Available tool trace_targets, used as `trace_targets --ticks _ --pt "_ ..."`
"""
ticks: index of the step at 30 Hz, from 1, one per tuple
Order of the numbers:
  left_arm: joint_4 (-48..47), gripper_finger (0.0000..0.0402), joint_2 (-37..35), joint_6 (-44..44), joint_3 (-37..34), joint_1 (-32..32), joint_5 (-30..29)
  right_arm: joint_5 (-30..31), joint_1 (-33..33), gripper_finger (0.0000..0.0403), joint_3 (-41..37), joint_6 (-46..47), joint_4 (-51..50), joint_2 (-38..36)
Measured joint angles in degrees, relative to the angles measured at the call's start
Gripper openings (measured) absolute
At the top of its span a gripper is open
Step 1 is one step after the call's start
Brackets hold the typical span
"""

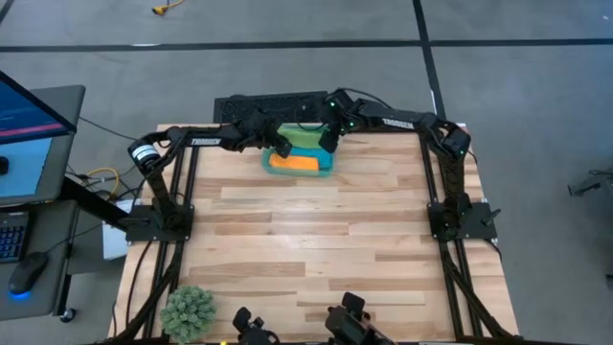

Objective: Roll microfiber towels into tight, uniform cylinder then place into a basket
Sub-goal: Put the rolled green microfiber towel into the green bin

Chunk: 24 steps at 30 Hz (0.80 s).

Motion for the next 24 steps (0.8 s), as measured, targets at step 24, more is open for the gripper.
trace_targets --ticks 24 --pt "-3.7 0.0198 0.0 1.3 1.2 -0.1 -0.9 -1.7 3.9 0.007 0.0 -0.6 13.0 6.0"
